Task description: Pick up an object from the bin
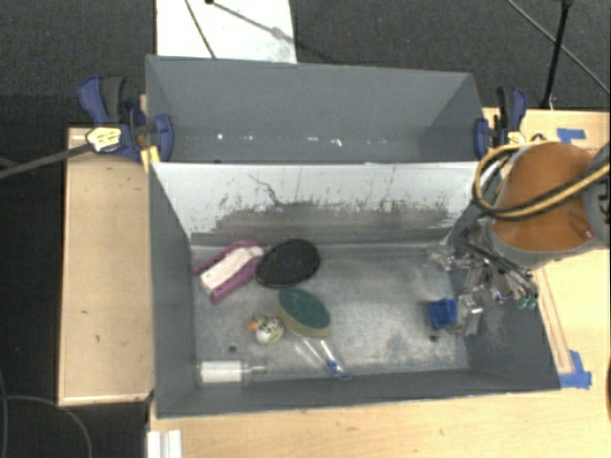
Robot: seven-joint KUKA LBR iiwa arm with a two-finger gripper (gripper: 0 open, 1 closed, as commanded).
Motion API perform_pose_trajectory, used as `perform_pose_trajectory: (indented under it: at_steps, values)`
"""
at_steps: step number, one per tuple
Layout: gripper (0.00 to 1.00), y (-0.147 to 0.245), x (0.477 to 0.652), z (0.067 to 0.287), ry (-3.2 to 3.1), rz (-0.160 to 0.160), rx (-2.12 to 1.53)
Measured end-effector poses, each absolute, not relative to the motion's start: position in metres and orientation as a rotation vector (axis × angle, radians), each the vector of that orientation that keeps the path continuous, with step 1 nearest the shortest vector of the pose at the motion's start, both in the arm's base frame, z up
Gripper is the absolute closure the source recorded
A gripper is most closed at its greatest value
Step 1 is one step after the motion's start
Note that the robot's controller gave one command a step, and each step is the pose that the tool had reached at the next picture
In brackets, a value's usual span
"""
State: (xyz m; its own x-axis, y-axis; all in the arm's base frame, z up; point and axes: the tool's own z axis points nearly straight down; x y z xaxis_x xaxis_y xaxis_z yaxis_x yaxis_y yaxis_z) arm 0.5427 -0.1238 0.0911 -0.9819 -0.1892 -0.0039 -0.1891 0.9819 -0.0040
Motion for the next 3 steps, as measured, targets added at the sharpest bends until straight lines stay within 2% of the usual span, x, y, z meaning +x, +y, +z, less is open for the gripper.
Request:
perform_pose_trajectory:
  at_steps: [1,2,3]
  values:
    - [1.00,-0.120,0.543,0.091,3.124,0.000,-0.299]
    - [0.00,-0.120,0.543,0.091,3.124,0.001,-0.298]
    - [0.00,-0.147,0.573,0.070,3.110,-0.004,-0.399]
